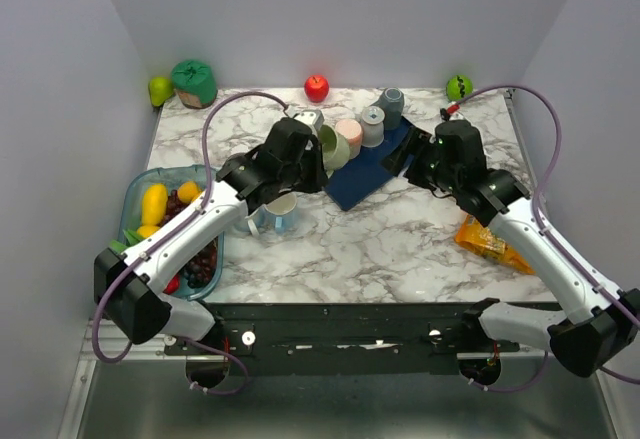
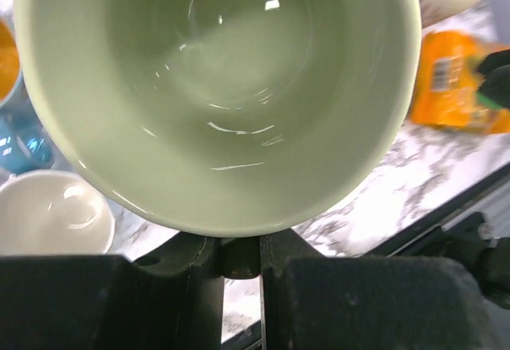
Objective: Turn the mug right side up
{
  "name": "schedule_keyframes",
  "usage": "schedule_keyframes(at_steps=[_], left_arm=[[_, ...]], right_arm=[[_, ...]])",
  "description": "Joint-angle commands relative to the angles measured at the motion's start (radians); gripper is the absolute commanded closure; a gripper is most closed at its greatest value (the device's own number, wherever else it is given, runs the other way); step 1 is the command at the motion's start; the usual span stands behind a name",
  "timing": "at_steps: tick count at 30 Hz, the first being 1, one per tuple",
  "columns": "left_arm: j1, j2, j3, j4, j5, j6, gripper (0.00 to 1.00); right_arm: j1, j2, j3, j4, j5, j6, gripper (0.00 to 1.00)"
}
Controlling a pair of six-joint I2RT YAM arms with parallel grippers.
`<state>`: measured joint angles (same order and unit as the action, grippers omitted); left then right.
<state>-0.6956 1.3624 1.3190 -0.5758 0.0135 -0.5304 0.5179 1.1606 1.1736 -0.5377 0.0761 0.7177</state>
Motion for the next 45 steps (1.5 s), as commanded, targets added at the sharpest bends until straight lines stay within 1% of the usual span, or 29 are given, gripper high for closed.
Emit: schedule_keyframes(at_steps=[1,3,8,11,20,28,36,37,38,39,40,41,43,44,45], left_arm=[[-0.053,0.044,0.034,-0.051,-0.180,-0.006,1.00],[-0.067,0.105,0.051,-0.099,-0.213,-0.029,1.00],[-0.111,0.225,0.071,-0.151,-0.319,-0.071,1.00],[-0.122,0.270,0.063,-0.170,-0.333,-0.089,1.00],[-0.131,0.303,-0.012,-0.156,-0.300,-0.112,1.00],[-0.133,0.337,-0.073,-0.118,-0.311,-0.108,1.00],[-0.133,0.368,-0.116,-0.061,-0.241,-0.102,1.00],[-0.133,0.369,-0.127,-0.050,-0.234,-0.102,0.98],[-0.134,0.360,-0.133,-0.042,-0.231,-0.105,0.90],[-0.133,0.356,-0.136,-0.039,-0.231,-0.105,0.86],[-0.134,0.351,-0.141,-0.039,-0.237,-0.106,0.79],[-0.133,0.342,-0.141,-0.039,-0.244,-0.105,0.67],[-0.133,0.333,-0.141,-0.041,-0.254,-0.100,0.61],[-0.134,0.325,-0.141,-0.042,-0.257,-0.100,0.55],[-0.133,0.323,-0.138,-0.045,-0.260,-0.100,0.52]], right_arm=[[0.004,0.034,0.026,-0.113,0.100,0.026,0.21],[0.004,0.051,0.031,-0.131,0.119,0.026,0.21],[0.004,0.123,0.049,-0.162,0.162,0.034,0.21],[0.004,0.148,0.051,-0.171,0.174,0.042,0.21],[0.004,0.188,0.044,-0.168,0.166,0.043,0.21],[0.004,0.232,0.057,-0.162,0.157,0.043,0.21],[0.002,0.243,0.057,-0.162,0.149,0.049,0.21],[0.002,0.241,0.054,-0.162,0.151,0.049,0.21],[0.002,0.240,0.052,-0.162,0.149,0.049,0.21],[0.002,0.235,0.051,-0.162,0.151,0.051,0.21],[0.004,0.234,0.047,-0.162,0.149,0.052,0.21],[0.002,0.231,0.046,-0.162,0.151,0.054,0.21],[0.002,0.222,0.043,-0.162,0.151,0.055,0.21],[0.002,0.220,0.041,-0.162,0.151,0.057,0.21],[0.002,0.217,0.041,-0.162,0.149,0.057,0.21]])
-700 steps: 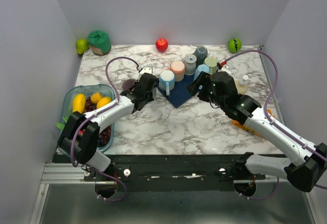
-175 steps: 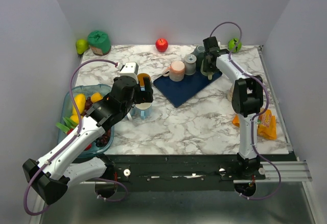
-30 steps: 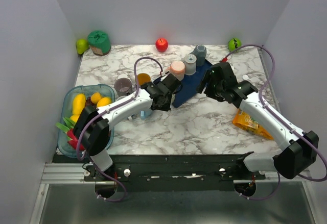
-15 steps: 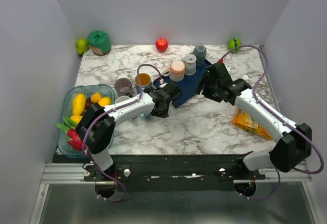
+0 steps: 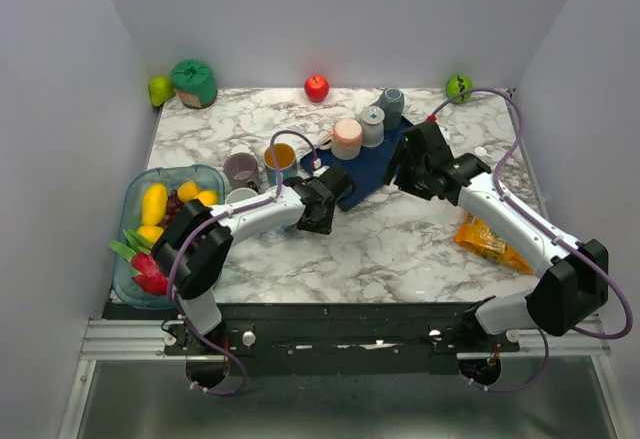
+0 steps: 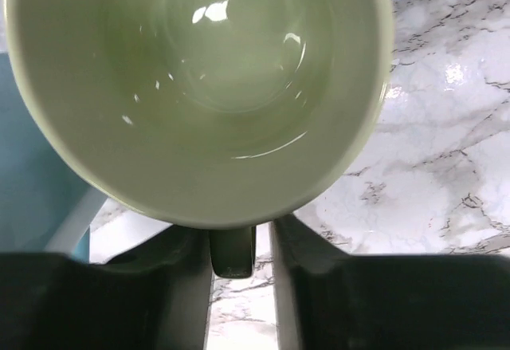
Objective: Turn the mug right side up
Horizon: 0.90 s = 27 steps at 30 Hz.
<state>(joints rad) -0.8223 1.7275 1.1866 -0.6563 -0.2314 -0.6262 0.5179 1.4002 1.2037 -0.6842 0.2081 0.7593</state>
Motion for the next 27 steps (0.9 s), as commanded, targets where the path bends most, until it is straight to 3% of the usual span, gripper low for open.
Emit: schedule_keyframes(at_steps=[1,10,17,22,27], left_arm=[[-0.006,-0.045,0.001,0.031,-0.016,-0.004,0.50],[-0.006,-0.135,0.070,-0.041,-0.054,0.011,0.29],[-0.003,-0.181,0.192,0.049,-0.085,0.273,0.07],[0.098,-0.044,0.312,0.089,-0.080,0.381,0.04],[0.213,0.193,0.571,0.034,-0.140,0.304,0.06]], right_arm=[[0.002,-0.027,0.011,-0.017,0.017,0.017,0.21],[0.001,-0.069,0.010,-0.028,0.016,0.015,0.21],[-0.005,-0.144,0.008,-0.051,0.053,0.002,0.21],[-0.007,-0.205,-0.010,-0.071,0.079,0.009,0.21],[-0.009,-0.253,-0.046,-0.086,0.080,0.021,0.21]])
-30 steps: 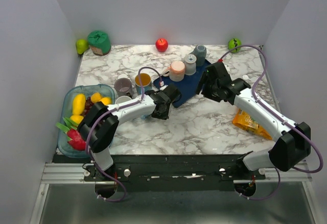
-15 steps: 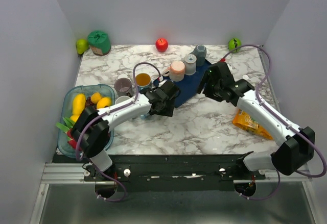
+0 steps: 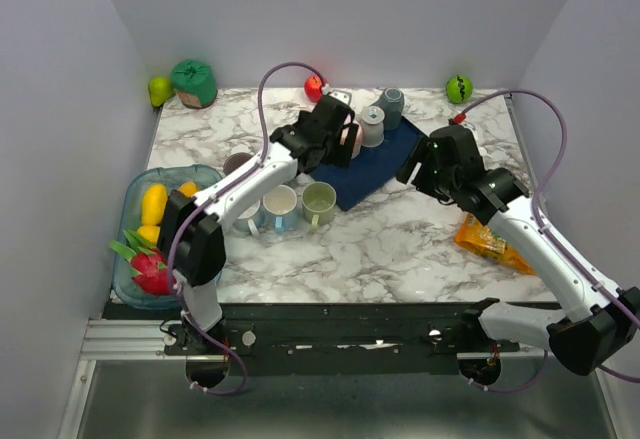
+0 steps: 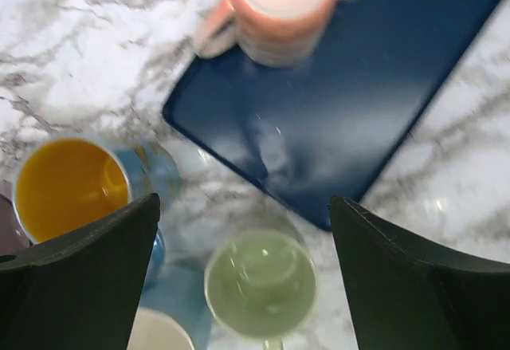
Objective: Turn the mug right side up
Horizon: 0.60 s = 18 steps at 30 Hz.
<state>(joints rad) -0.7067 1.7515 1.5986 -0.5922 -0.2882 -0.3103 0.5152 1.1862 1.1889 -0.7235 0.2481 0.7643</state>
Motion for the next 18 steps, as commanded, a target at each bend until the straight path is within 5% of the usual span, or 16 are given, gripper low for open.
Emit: schedule_keyframes(at_steps=[1,9,18], left_arm=[[0.110,0.196,0.191,-0.032,-0.103,-0.022,0.06],[0.208,0.557,0.625,-0.176,-0.146,-0.018,0.14],[0.219,0.669,0.684,-0.077,-0.062,0.148,0.14]], right_arm=[[-0.006,-0.045,-0.034,-0.050,0.043,0.017,0.21],[-0.007,-0.060,-0.020,-0.091,0.059,0.020,0.22],[-0.007,-0.071,-0.025,-0.134,0.074,0.036,0.23]])
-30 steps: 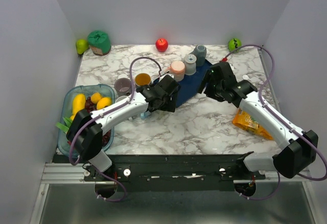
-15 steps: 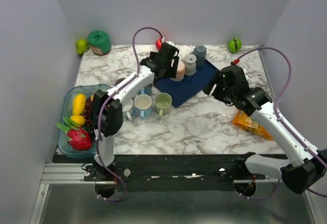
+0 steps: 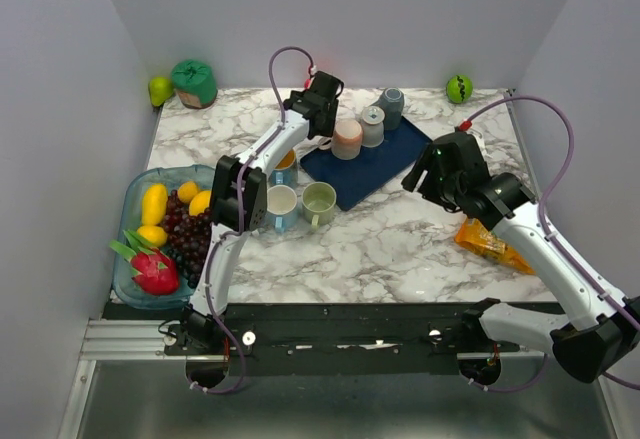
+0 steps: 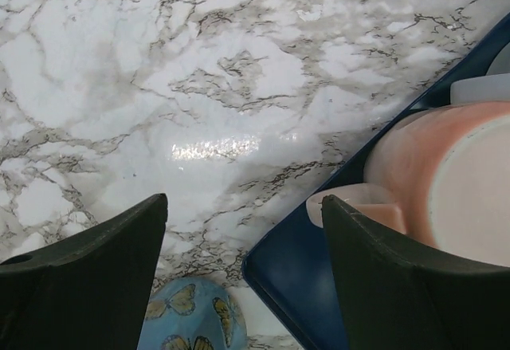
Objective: Turn the mug right side up
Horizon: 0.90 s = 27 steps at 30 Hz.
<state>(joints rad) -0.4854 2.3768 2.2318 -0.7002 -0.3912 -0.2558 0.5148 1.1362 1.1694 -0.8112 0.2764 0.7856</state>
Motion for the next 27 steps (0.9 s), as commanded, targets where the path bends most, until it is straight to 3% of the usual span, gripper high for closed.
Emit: schedule_keyframes(at_steps=[1,10,14,21,27], left_arm=[[-0.002,0.048,0.052,0.039,0.048,0.102,0.14],[-0.001,-0.002,-0.084,0.165,0.293,0.174,0.16],[-0.002,-0.074,-0.231,0.244,0.437,0.179,0.19],[-0.010,-0.201,-0.388,0.309,0.471,0.110,0.32],[-0.054,-0.316,-0.515,0.363,0.463,0.110,0.30]], right_arm=[[-0.007,-0.023,-0.005,-0.048,0.047,0.017,0.23],[-0.007,-0.030,0.010,-0.089,0.055,0.030,0.24],[-0.007,-0.050,-0.010,-0.095,0.060,0.044,0.24],[-0.006,-0.087,-0.053,-0.094,0.061,0.061,0.25],[-0.007,-0.107,-0.076,-0.077,0.055,0.064,0.25]])
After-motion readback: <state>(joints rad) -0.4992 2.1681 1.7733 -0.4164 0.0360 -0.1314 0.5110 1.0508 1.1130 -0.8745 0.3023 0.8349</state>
